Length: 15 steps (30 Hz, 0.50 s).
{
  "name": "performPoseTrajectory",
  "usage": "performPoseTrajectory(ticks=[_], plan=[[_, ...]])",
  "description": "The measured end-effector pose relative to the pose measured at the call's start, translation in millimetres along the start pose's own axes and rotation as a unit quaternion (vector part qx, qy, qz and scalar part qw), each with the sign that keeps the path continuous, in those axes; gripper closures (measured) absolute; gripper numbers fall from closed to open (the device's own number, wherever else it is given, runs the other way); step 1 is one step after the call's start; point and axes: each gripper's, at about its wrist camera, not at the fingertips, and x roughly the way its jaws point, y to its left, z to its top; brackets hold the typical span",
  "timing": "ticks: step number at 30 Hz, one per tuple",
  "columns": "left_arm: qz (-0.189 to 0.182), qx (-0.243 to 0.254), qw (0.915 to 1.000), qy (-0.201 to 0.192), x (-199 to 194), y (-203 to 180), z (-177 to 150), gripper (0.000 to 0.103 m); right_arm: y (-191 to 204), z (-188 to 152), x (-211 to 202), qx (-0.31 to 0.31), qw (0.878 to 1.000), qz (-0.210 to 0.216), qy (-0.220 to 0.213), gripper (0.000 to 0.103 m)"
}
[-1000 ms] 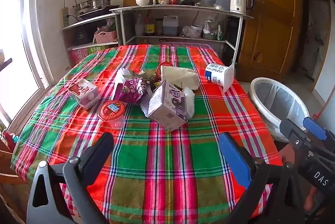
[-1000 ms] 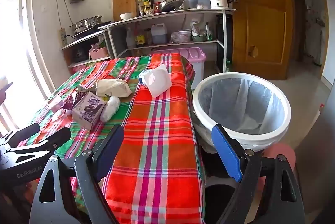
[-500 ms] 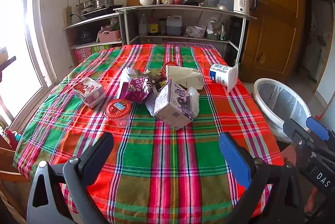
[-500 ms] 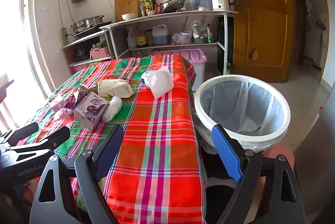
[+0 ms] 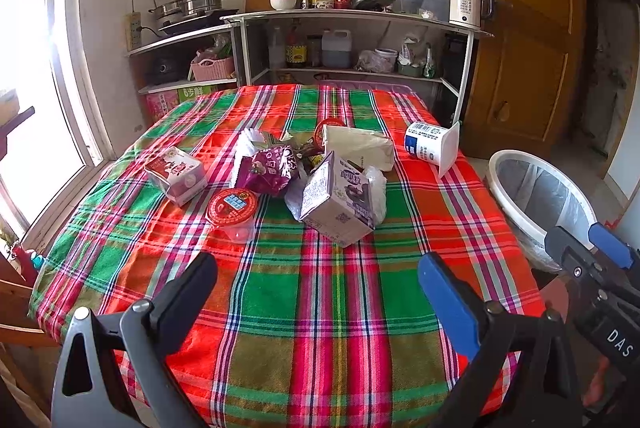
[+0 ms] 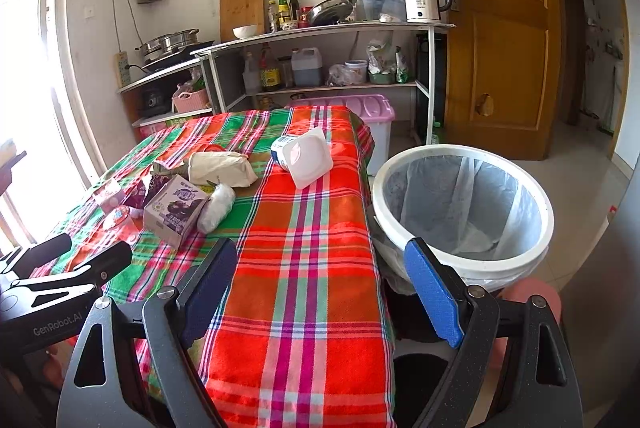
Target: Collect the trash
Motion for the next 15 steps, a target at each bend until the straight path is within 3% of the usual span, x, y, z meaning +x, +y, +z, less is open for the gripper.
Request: performPoseTrajectory(ticks=[15], plan=[[0.001, 0.002, 1.0, 0.002, 0.1, -0.5, 0.6, 0.001, 0.0, 0.3, -2.0, -0.001, 1.0, 0.002, -0.001, 0.017]])
